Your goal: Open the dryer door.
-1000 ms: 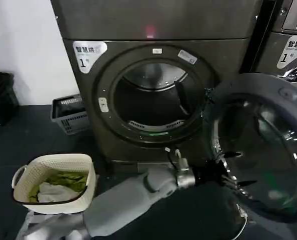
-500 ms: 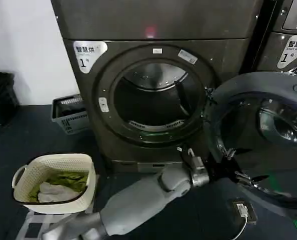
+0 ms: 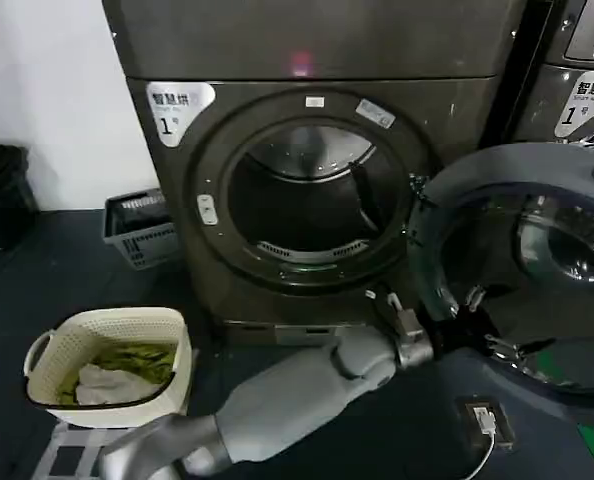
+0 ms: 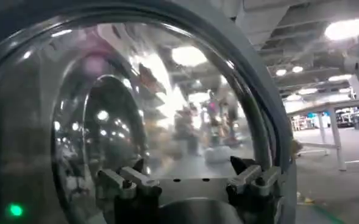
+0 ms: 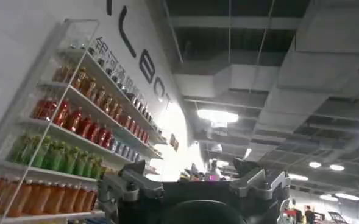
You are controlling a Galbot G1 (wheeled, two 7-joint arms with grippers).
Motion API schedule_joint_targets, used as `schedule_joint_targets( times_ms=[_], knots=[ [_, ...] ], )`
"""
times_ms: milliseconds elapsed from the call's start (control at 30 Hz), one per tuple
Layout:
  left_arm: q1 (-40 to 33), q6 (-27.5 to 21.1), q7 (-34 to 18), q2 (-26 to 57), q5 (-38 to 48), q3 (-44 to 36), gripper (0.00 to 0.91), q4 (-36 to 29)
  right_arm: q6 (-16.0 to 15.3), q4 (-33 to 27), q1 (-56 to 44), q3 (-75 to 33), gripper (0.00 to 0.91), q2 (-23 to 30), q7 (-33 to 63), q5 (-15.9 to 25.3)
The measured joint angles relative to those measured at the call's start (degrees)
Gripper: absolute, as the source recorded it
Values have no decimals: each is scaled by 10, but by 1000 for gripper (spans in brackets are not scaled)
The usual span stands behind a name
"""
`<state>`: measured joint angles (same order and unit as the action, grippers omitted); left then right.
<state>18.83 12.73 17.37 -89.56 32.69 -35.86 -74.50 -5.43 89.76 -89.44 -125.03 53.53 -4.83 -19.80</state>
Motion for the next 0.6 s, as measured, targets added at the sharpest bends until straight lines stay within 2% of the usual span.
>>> schedule_joint_targets(
  times_ms=[200, 600],
  knots=[
    [-4, 61, -21, -9, -23, -9, 907, 17, 3, 1, -4, -2, 907, 0, -1, -1],
    [-4, 98, -64, -8, -50, -29, 907, 30, 4, 0, -7, -10, 907, -5, -2, -4]
  ],
)
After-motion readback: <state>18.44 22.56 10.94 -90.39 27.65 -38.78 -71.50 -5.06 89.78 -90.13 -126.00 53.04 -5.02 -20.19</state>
